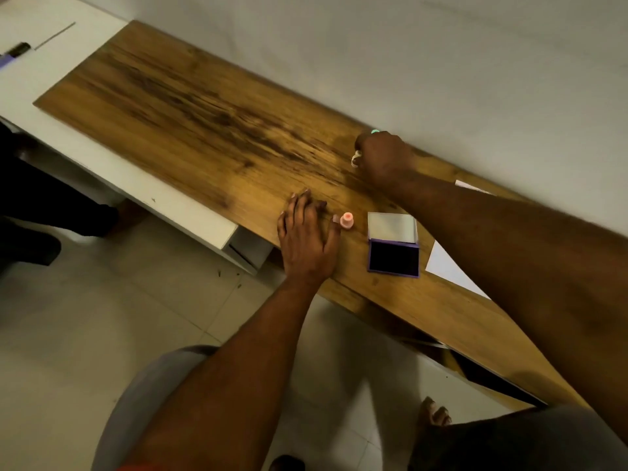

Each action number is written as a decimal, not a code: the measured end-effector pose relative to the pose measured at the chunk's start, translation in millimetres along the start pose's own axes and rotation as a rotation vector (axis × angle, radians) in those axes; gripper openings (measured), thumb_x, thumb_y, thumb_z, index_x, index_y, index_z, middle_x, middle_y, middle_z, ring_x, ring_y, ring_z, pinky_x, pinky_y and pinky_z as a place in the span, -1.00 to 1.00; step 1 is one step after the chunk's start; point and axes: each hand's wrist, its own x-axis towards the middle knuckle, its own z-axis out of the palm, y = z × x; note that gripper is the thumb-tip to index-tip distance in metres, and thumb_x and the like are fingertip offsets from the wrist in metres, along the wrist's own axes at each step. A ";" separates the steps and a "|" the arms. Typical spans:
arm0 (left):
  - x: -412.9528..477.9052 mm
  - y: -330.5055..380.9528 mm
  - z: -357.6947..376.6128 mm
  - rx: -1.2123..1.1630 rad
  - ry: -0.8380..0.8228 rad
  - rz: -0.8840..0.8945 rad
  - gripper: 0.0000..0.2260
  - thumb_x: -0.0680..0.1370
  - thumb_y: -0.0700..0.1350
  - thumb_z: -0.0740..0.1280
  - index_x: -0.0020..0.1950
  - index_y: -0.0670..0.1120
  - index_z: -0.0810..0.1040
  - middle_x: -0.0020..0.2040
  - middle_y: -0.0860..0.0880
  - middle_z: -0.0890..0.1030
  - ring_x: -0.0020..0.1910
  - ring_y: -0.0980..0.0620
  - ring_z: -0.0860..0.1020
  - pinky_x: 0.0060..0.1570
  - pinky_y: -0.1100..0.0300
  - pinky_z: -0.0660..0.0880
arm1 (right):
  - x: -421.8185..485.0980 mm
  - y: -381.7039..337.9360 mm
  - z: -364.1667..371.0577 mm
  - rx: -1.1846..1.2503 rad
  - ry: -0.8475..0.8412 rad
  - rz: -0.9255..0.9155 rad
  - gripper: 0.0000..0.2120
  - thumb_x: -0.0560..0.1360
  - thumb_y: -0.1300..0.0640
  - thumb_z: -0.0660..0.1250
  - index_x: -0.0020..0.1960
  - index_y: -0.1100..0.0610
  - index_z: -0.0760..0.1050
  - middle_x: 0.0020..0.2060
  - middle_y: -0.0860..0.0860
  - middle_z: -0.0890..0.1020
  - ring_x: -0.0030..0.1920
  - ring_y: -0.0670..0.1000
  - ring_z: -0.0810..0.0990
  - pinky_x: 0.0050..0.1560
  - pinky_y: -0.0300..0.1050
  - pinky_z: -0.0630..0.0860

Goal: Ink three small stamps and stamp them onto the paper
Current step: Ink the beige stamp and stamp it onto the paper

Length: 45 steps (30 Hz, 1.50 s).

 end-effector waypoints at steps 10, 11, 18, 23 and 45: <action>27.1 -7.4 -17.4 0.179 -0.066 -0.080 -0.40 0.56 0.17 0.43 0.57 0.03 0.44 0.55 -0.02 0.43 0.59 -0.16 0.23 0.55 -0.20 0.22 | -30.5 -53.7 7.8 0.009 -0.173 -0.224 -0.83 0.57 0.04 0.36 0.11 0.05 0.66 -0.06 0.08 0.68 -0.10 0.09 0.61 -0.23 -0.10 0.42; 27.5 -8.4 -17.6 0.170 -0.060 -0.074 -0.41 0.56 0.16 0.44 0.56 0.03 0.46 0.54 -0.02 0.44 0.58 -0.17 0.23 0.53 -0.21 0.23 | -34.7 -55.6 7.9 0.014 -0.190 -0.247 -0.83 0.57 0.04 0.36 0.11 0.04 0.66 -0.06 0.07 0.68 -0.12 0.07 0.59 -0.24 -0.10 0.41; 29.4 -9.7 -15.4 0.014 0.032 -0.119 -0.62 0.57 0.11 0.41 0.34 0.00 0.65 0.43 0.01 0.54 0.52 -0.16 0.29 0.46 -0.19 0.26 | -46.7 -55.3 -3.4 0.111 -0.216 -0.290 -0.80 0.57 0.01 0.34 0.16 -0.05 0.63 -0.04 0.01 0.68 -0.09 0.05 0.57 -0.23 -0.09 0.43; 29.8 -10.5 -15.7 -0.022 0.051 -0.118 -0.69 0.55 0.07 0.49 0.27 0.04 0.69 0.40 0.06 0.56 0.53 -0.09 0.26 0.46 -0.11 0.22 | -44.5 -47.6 -7.9 0.112 -0.225 -0.290 -0.76 0.57 -0.02 0.38 0.22 -0.04 0.60 0.00 0.00 0.69 -0.04 0.05 0.61 -0.17 -0.06 0.55; 26.2 -7.9 -17.9 -0.031 0.025 -0.091 -0.71 0.57 -0.01 0.48 0.29 0.01 0.71 0.40 0.03 0.58 0.63 -0.16 0.20 0.55 -0.20 0.10 | -44.7 -33.6 -4.5 -0.073 -0.290 -0.548 -0.67 0.64 -0.12 0.14 0.09 0.12 0.51 -0.05 0.10 0.61 -0.15 0.04 0.43 -0.21 -0.09 0.29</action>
